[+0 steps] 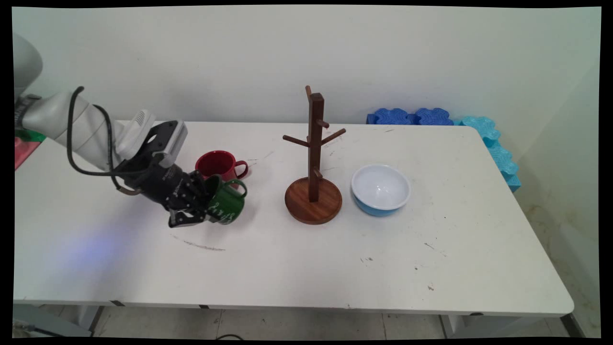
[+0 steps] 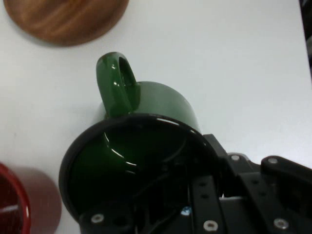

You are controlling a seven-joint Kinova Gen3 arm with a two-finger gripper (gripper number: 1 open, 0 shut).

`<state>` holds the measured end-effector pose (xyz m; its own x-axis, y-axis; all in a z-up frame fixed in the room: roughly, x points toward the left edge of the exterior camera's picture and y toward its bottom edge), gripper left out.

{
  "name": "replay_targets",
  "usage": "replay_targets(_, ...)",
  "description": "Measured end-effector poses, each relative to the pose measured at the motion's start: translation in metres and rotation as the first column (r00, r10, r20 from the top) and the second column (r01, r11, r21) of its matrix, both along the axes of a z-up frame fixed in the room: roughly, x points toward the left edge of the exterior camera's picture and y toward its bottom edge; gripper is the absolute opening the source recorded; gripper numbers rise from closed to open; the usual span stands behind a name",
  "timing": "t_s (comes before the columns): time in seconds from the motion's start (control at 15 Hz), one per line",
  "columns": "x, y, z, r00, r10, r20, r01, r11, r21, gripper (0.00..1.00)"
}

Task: Place the picked object on the table

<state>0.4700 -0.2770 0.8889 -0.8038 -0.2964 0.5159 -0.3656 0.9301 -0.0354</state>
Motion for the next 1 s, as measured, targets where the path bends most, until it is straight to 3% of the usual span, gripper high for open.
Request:
replay_targets(0.53,0.014,0.006,-0.012,0.994,-0.013,0.112,0.013,1.0,0.0,0.0)
replay_targets(1.0,0.006,0.005,-0.026,0.986,-0.031,0.165,0.033,0.999,-0.007,0.0)
